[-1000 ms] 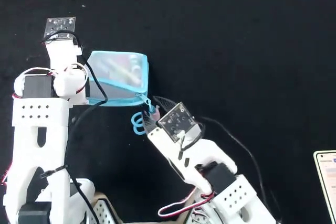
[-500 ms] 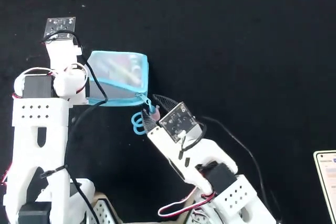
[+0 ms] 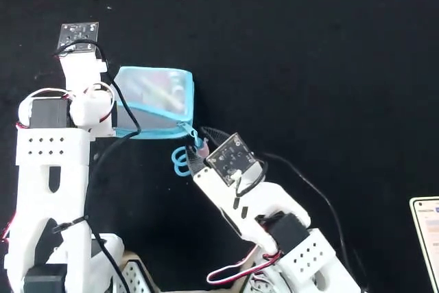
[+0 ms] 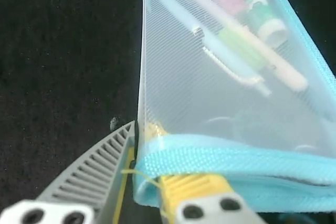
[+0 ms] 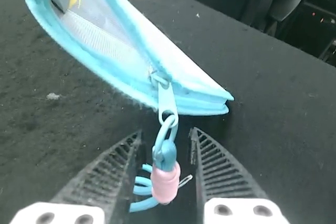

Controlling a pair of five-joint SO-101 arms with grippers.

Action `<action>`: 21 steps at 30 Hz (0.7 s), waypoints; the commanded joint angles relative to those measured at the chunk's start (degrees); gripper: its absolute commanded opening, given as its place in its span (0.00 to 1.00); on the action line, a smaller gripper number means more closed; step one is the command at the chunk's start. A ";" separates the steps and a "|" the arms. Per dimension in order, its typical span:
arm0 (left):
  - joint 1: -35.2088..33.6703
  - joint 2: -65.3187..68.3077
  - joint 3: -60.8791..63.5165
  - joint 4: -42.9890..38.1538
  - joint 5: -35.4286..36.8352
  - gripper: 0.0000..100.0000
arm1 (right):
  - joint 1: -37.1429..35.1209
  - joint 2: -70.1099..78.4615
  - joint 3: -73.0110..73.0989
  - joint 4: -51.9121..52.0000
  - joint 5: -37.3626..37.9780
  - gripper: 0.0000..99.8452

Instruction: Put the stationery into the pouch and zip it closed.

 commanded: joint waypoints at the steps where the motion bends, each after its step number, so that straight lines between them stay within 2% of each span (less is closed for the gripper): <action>1: -0.22 1.23 0.48 -0.18 0.18 0.03 | 1.58 -1.01 -2.59 0.26 0.62 0.13; 6: -0.22 1.14 0.48 -0.18 0.18 0.03 | 4.31 -1.01 -2.59 -0.18 0.26 0.13; 21: -0.22 1.14 0.48 -0.18 0.18 0.03 | 3.96 -1.10 2.86 -5.98 0.26 0.13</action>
